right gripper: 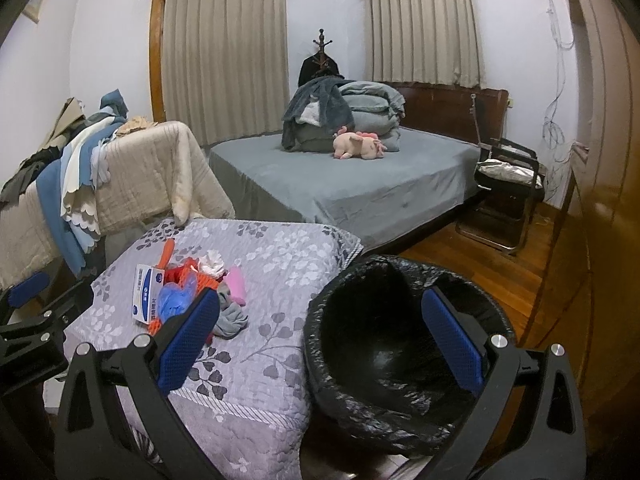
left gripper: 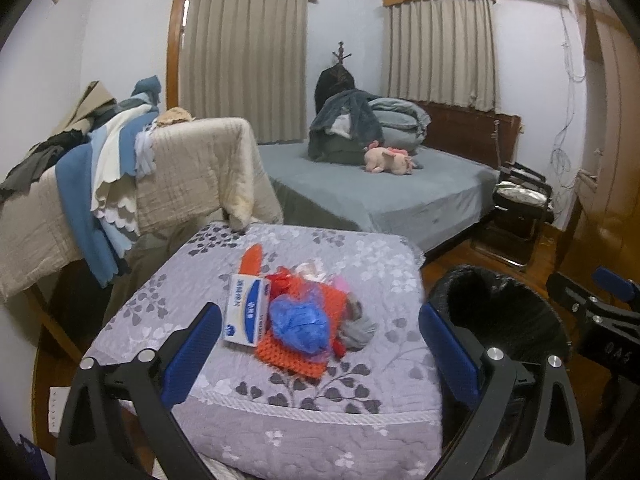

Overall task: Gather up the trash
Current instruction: 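Move both tools toward the pile of items on the quilt, then grasp the blue plastic bag with the right tool while the left tool grasps the alcohol pad box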

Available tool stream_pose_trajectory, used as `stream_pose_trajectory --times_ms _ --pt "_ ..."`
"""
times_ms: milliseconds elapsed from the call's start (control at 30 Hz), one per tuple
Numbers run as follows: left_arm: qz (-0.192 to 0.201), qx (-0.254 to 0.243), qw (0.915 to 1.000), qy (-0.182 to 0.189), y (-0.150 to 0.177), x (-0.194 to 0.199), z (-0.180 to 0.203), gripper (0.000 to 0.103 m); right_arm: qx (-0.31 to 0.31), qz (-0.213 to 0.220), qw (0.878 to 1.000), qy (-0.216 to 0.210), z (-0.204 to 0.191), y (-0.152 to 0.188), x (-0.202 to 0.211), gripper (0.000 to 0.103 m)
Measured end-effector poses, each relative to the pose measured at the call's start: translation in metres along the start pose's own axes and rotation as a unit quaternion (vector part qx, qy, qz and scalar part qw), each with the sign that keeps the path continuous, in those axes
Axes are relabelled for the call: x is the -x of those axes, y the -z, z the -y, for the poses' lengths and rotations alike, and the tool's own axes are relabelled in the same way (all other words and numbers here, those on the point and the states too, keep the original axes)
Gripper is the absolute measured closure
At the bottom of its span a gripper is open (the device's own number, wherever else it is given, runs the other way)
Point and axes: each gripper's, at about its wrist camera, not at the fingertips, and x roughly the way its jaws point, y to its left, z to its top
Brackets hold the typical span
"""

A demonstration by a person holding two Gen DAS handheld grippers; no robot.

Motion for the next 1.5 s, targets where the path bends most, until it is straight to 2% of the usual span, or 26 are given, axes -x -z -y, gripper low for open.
stream_pose_trajectory --times_ms 200,333,633,833,967,1267,1433,1500 --pt "-0.016 0.015 0.9995 -0.023 0.008 -0.025 -0.027 0.006 0.012 -0.013 1.000 -0.018 -0.017 0.001 -0.031 0.005" --pt "-0.025 0.006 0.9985 -0.049 0.016 -0.048 -0.047 0.006 0.021 -0.023 0.999 -0.032 -0.032 0.004 -0.055 0.005" --pt "-0.043 0.014 0.9972 -0.060 0.026 -0.093 -0.090 0.006 0.028 -0.058 0.996 -0.066 -0.076 0.015 -0.119 0.005" --pt "-0.061 0.023 0.9954 -0.070 0.033 -0.115 -0.113 0.009 0.048 -0.072 0.992 -0.087 -0.112 0.023 -0.152 0.010" --pt "-0.065 0.029 0.9944 -0.078 0.038 -0.124 -0.129 0.010 0.056 -0.081 0.990 -0.102 -0.132 0.027 -0.171 0.019" --pt "-0.084 0.042 0.9918 -0.086 0.046 -0.141 -0.157 0.010 0.085 -0.105 0.983 -0.123 -0.174 0.037 -0.198 0.026" --pt "-0.091 0.043 0.9911 -0.088 0.050 -0.147 -0.166 0.010 0.102 -0.124 0.978 -0.131 -0.187 0.046 -0.207 0.036" --pt "-0.095 0.045 0.9907 -0.087 0.051 -0.149 -0.169 0.010 0.107 -0.134 0.976 -0.138 -0.192 0.049 -0.212 0.046"
